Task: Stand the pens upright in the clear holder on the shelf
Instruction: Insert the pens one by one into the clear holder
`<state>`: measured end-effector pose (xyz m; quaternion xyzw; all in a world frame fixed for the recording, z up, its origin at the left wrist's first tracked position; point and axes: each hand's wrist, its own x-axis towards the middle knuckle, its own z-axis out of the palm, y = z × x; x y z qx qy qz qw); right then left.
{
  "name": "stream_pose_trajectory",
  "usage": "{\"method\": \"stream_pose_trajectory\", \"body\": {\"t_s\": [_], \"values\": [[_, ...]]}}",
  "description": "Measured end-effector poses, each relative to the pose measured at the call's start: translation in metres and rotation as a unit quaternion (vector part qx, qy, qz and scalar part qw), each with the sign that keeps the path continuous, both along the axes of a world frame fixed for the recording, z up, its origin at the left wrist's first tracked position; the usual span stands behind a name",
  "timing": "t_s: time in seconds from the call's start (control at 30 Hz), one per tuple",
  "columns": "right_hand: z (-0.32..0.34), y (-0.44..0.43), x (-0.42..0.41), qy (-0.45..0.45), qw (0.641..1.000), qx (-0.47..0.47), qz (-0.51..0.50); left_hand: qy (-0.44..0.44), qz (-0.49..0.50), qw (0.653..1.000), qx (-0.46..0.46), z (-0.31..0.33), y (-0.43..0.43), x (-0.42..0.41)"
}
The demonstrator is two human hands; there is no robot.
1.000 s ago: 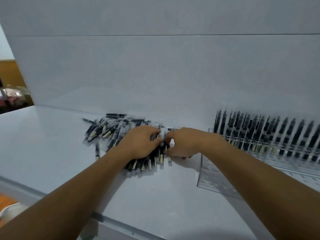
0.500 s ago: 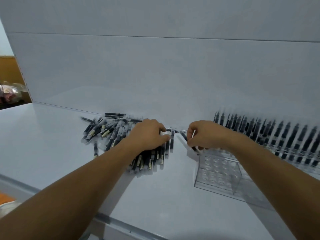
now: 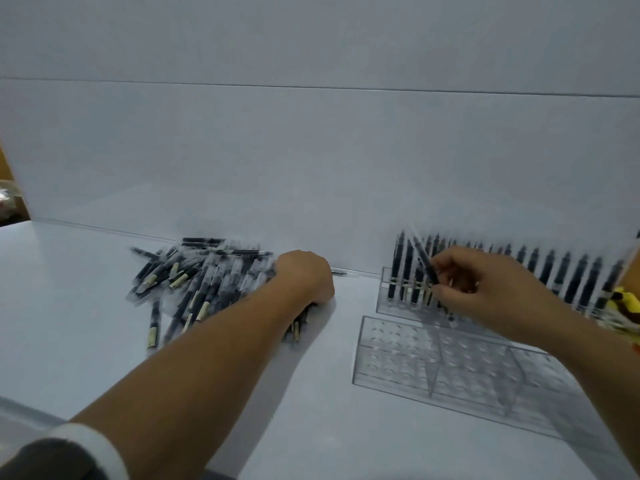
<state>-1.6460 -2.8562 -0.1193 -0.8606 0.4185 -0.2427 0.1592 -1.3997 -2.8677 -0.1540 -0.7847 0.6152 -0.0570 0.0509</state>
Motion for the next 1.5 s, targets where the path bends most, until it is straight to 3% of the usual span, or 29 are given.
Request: {"method": "stream_pose_trajectory", "body": {"t_s": [0.2, 0.4, 0.47, 0.53, 0.63, 0.7, 0.93, 1.03, 1.17, 1.5], "values": [[-0.013, 0.002, -0.019, 0.014, 1.0, -0.018, -0.014, 0.032, -0.001, 0.999, -0.009, -0.002, -0.006, -0.002], [-0.017, 0.001, -0.019, 0.027, 1.0, -0.013, -0.01, 0.186, 0.015, 0.977, -0.104, -0.001, 0.002, 0.012], [-0.018, 0.002, -0.02, 0.023, 1.0, -0.014, -0.012, 0.324, -0.012, 0.933, -0.157, -0.004, 0.006, 0.01], [-0.018, 0.002, -0.021, 0.013, 1.0, -0.015, -0.012, 0.474, -0.045, 0.851, -0.22, -0.004, 0.011, 0.002], [-0.017, 0.002, -0.022, -0.017, 1.0, -0.013, -0.018, 0.583, -0.086, 0.761, -0.272, 0.003, 0.016, -0.013], [-0.015, 0.001, -0.023, -0.049, 0.998, -0.01, -0.025, 0.606, -0.11, 0.733, -0.289, 0.011, 0.018, -0.023], [0.01, -0.014, -0.053, -0.186, 0.979, -0.001, -0.083, 0.636, -0.204, 0.692, -0.275, 0.039, 0.017, -0.079], [0.018, -0.022, -0.068, -0.211, 0.97, -0.025, -0.115, 0.624, -0.245, 0.698, -0.253, 0.036, 0.015, -0.11], [0.017, -0.033, -0.082, -0.201, 0.968, -0.033, -0.145, 0.565, -0.295, 0.738, -0.222, 0.022, 0.007, -0.134], [0.011, -0.054, -0.084, -0.113, 0.982, -0.028, -0.149, 0.508, -0.321, 0.777, -0.186, 0.003, 0.001, -0.135]]}}
